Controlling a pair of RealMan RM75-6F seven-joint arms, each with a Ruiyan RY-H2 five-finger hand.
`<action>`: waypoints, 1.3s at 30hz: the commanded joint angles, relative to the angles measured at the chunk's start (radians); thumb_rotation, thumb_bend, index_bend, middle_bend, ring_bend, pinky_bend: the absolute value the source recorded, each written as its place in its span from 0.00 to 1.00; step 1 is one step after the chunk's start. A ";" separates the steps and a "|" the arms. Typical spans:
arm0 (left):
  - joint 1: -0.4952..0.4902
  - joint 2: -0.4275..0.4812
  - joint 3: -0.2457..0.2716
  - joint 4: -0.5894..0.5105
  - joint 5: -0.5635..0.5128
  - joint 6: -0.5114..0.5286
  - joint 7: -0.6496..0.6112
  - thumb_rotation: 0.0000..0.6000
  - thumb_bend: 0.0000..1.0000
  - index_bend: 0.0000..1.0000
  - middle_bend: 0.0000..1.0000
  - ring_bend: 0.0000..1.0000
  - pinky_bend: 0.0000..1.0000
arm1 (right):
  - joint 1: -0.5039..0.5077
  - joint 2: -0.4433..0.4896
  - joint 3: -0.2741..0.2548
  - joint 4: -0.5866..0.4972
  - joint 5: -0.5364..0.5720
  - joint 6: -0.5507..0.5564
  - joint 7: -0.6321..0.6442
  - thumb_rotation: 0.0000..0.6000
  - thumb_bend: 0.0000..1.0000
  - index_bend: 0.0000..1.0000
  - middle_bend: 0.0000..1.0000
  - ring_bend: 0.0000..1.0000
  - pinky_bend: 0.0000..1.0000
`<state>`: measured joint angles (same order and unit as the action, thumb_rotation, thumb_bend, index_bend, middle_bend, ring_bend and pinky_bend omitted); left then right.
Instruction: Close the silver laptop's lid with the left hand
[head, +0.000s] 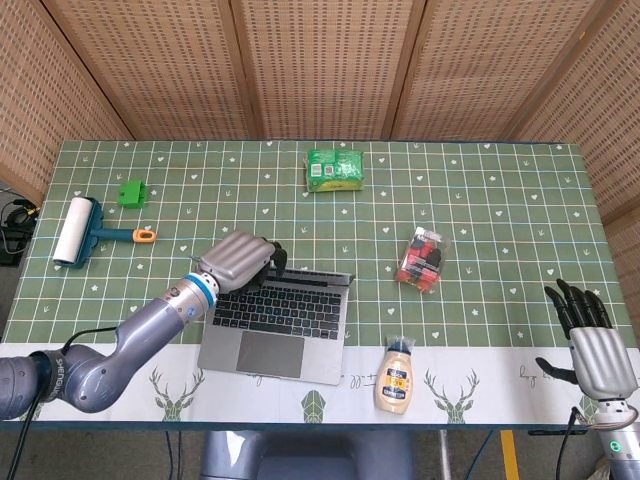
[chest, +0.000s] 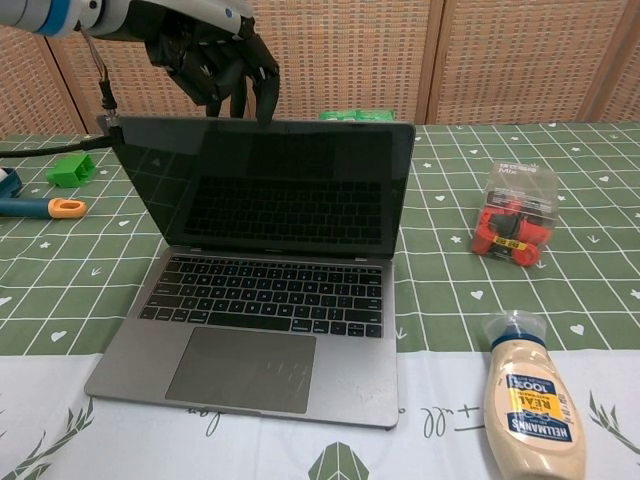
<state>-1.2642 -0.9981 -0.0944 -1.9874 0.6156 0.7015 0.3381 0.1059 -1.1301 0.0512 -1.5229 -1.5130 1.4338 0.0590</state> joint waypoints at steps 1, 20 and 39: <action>0.023 0.012 0.015 -0.035 0.032 -0.005 -0.010 1.00 1.00 0.46 0.35 0.36 0.39 | -0.001 0.001 -0.001 -0.002 -0.002 0.001 -0.002 1.00 0.02 0.00 0.00 0.00 0.00; 0.143 -0.009 0.056 -0.055 0.195 -0.017 -0.106 1.00 1.00 0.46 0.35 0.36 0.39 | -0.004 -0.003 -0.013 -0.018 -0.018 0.008 -0.037 1.00 0.02 0.00 0.00 0.00 0.00; 0.221 -0.034 0.057 -0.045 0.344 -0.081 -0.220 1.00 1.00 0.46 0.35 0.38 0.42 | -0.007 0.002 -0.017 -0.030 -0.020 0.011 -0.049 1.00 0.02 0.00 0.00 0.00 0.00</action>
<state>-1.0455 -1.0297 -0.0384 -2.0347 0.9571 0.6220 0.1213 0.0984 -1.1280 0.0346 -1.5530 -1.5332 1.4447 0.0104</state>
